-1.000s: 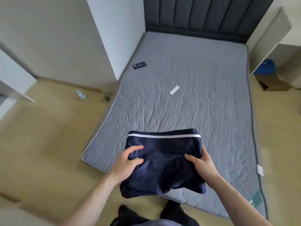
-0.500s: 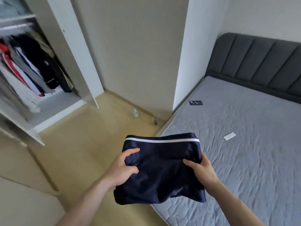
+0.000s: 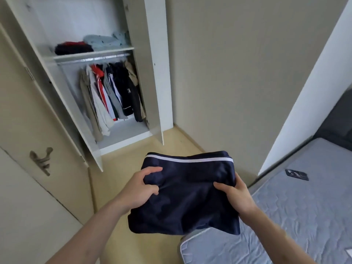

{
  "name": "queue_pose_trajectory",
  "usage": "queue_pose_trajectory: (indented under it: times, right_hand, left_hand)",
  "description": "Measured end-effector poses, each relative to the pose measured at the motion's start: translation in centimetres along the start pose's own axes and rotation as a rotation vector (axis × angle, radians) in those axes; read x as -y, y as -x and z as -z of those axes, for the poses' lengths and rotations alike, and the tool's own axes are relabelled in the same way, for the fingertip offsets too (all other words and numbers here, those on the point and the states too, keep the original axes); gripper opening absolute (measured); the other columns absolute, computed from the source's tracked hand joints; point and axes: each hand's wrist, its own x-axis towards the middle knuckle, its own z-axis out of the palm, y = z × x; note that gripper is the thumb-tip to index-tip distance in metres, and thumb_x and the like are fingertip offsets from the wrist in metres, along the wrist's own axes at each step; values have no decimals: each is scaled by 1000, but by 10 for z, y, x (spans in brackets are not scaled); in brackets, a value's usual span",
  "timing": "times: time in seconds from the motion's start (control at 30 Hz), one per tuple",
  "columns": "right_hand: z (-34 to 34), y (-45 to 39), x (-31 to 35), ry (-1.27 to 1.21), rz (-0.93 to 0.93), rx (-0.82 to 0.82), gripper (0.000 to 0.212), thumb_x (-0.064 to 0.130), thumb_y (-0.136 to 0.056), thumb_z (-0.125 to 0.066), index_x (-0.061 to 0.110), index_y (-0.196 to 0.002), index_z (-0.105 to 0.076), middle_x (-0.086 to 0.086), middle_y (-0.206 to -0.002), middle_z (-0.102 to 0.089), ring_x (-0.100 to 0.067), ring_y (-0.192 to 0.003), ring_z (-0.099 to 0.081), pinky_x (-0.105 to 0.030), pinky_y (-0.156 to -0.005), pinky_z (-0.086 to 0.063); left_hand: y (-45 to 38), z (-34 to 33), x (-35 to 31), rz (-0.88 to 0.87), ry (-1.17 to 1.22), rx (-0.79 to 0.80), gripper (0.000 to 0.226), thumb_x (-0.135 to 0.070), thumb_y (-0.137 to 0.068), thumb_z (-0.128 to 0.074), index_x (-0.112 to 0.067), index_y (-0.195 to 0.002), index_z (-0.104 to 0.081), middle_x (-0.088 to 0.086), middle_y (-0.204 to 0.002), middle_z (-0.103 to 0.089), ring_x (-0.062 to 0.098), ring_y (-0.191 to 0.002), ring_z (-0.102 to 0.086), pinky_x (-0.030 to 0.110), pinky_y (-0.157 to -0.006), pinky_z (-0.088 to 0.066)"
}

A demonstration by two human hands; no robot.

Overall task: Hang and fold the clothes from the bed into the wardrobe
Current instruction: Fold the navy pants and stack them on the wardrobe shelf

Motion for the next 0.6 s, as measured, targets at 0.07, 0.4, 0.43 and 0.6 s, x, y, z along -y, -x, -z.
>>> queue_pose_trajectory:
  times: [0.07,0.4,0.43,0.6]
  right_hand:
    - [-13,-33,14,-7,13,44,44,30,-69,-81,46,-108,-68,10,-107,-77,-10,-95,-75,-33,-81,-57]
    - [-105,-189,98,56,110,276,42,32,-70,-78,48,-107,-67,12,-109,-77,-8,-97,-75,-34,-83,-57]
    - [-116,-201,105,59,116,297,42,32,-70,-78,48,-108,-67,12,-109,-77,-9,-98,-75,-35,-84,-58]
    - [-175,-260,131,54,142,359,42,27,-75,-77,44,-112,-67,10,-111,-77,-13,-100,-75,-39,-87,-58]
  left_hand:
    - [-21,19,-8,4,6,-50,67,-9,-70,-67,-52,-122,-62,-19,-129,-59,5,-112,-59,25,-90,-51]
    - [-101,118,-41,38,36,-314,68,-21,-57,-65,-54,-116,-65,-19,-122,-65,8,-106,-64,36,-94,-55]
    - [-109,129,-42,34,34,-334,67,-21,-57,-66,-54,-116,-65,-19,-120,-66,8,-105,-65,36,-94,-55]
    - [-153,184,-40,10,10,-422,66,-23,-56,-66,-51,-116,-66,-20,-117,-67,4,-100,-65,34,-93,-55]
